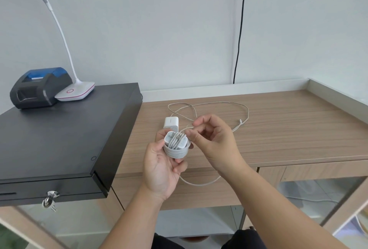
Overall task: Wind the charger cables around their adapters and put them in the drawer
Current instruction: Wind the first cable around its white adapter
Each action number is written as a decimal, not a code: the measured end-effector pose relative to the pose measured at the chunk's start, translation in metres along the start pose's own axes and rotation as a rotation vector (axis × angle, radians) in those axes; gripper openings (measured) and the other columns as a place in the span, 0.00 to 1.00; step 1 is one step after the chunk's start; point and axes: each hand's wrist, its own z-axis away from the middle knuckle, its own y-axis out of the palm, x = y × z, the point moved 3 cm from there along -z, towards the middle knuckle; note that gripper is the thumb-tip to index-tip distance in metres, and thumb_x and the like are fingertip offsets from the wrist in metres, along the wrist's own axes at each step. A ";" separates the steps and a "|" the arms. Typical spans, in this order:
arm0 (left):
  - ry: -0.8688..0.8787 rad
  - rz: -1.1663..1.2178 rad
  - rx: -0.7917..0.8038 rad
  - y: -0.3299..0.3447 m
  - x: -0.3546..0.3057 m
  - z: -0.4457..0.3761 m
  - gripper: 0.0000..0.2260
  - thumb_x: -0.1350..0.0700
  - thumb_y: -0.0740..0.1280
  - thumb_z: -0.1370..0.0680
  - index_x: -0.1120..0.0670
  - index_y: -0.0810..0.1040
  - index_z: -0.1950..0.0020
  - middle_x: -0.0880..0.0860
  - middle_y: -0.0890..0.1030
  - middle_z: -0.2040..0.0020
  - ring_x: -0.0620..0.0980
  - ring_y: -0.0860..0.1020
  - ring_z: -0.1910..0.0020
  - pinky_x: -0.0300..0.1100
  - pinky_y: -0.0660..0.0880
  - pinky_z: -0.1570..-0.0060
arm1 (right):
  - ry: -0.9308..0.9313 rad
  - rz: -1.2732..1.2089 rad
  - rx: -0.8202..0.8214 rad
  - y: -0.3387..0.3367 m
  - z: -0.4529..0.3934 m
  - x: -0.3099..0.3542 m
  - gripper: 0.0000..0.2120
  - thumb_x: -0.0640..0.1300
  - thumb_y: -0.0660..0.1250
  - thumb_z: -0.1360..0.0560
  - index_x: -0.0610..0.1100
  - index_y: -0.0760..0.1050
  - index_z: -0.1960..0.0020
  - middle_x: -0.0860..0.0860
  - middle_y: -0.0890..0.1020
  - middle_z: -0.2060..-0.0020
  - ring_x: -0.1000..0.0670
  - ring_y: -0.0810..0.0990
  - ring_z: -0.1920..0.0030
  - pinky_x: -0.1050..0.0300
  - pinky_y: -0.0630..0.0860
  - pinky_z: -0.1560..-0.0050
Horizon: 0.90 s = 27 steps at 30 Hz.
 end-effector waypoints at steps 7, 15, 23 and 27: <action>-0.074 -0.104 0.102 0.000 -0.003 0.002 0.36 0.43 0.79 0.36 0.55 0.68 0.35 0.55 0.79 0.59 0.43 0.67 0.72 0.31 0.61 0.79 | -0.041 -0.034 0.034 -0.006 0.009 0.001 0.11 0.32 0.68 0.26 0.46 0.83 0.53 0.48 0.83 0.66 0.52 0.81 0.63 0.58 0.79 0.54; -0.147 0.054 0.037 -0.004 0.000 0.005 0.32 0.36 0.80 0.43 0.57 0.79 0.51 0.54 0.76 0.68 0.41 0.66 0.76 0.30 0.58 0.81 | -0.338 0.405 0.180 -0.007 0.014 0.015 0.07 0.38 0.75 0.30 0.44 0.84 0.52 0.51 0.83 0.58 0.53 0.81 0.55 0.60 0.77 0.51; -0.152 0.035 0.192 0.001 -0.005 0.009 0.28 0.38 0.82 0.46 0.53 0.79 0.55 0.51 0.75 0.69 0.39 0.66 0.75 0.29 0.59 0.80 | -0.782 0.825 0.198 -0.005 0.015 0.034 0.05 0.38 0.69 0.24 0.40 0.83 0.51 0.45 0.81 0.58 0.46 0.80 0.60 0.53 0.77 0.60; -0.120 -0.008 0.254 0.001 -0.011 0.012 0.26 0.49 0.84 0.46 0.51 0.77 0.54 0.53 0.76 0.68 0.42 0.71 0.73 0.31 0.57 0.77 | -0.875 0.880 0.182 -0.004 0.026 0.037 0.05 0.36 0.70 0.25 0.38 0.83 0.52 0.44 0.83 0.56 0.46 0.82 0.59 0.54 0.79 0.58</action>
